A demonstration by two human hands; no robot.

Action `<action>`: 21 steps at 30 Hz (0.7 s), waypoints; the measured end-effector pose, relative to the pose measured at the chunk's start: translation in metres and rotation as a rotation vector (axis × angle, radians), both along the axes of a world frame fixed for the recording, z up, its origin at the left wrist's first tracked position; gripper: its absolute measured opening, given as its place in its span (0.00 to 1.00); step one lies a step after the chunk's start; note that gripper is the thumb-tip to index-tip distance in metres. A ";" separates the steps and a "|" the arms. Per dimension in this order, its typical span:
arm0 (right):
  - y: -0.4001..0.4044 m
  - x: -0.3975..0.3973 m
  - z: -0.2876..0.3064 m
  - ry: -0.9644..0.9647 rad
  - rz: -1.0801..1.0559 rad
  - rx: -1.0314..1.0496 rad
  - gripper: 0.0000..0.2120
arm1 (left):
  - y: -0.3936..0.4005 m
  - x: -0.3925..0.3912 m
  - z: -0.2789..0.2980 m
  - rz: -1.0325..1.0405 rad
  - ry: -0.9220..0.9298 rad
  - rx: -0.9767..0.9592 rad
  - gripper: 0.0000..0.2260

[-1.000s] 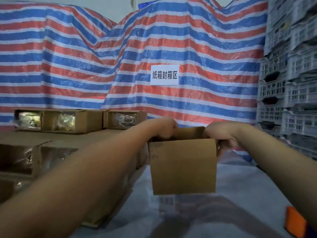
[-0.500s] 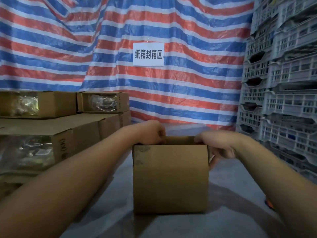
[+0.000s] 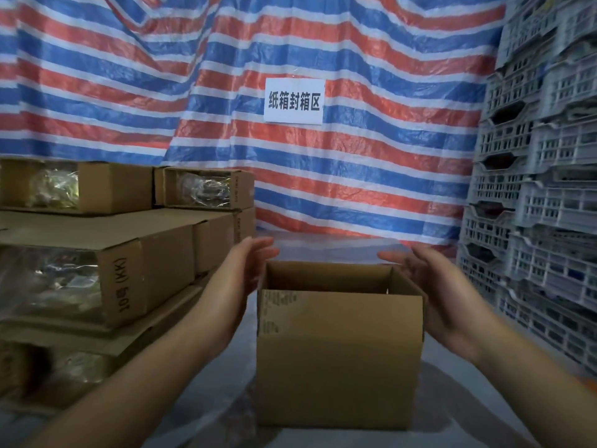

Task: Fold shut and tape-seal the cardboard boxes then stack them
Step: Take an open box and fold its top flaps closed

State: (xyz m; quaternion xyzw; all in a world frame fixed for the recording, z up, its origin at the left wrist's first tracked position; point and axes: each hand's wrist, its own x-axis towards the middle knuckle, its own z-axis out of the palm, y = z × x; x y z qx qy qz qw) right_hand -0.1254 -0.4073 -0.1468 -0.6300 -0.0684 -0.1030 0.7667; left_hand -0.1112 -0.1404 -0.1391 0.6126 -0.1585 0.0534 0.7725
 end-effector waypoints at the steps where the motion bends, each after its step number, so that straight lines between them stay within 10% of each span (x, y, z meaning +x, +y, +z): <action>1: 0.004 -0.001 -0.007 -0.007 -0.012 0.007 0.23 | -0.002 -0.004 -0.006 -0.023 0.009 -0.016 0.20; 21: 0.033 -0.011 -0.040 0.065 -0.071 0.210 0.27 | -0.004 -0.006 -0.040 -0.098 0.211 -0.127 0.24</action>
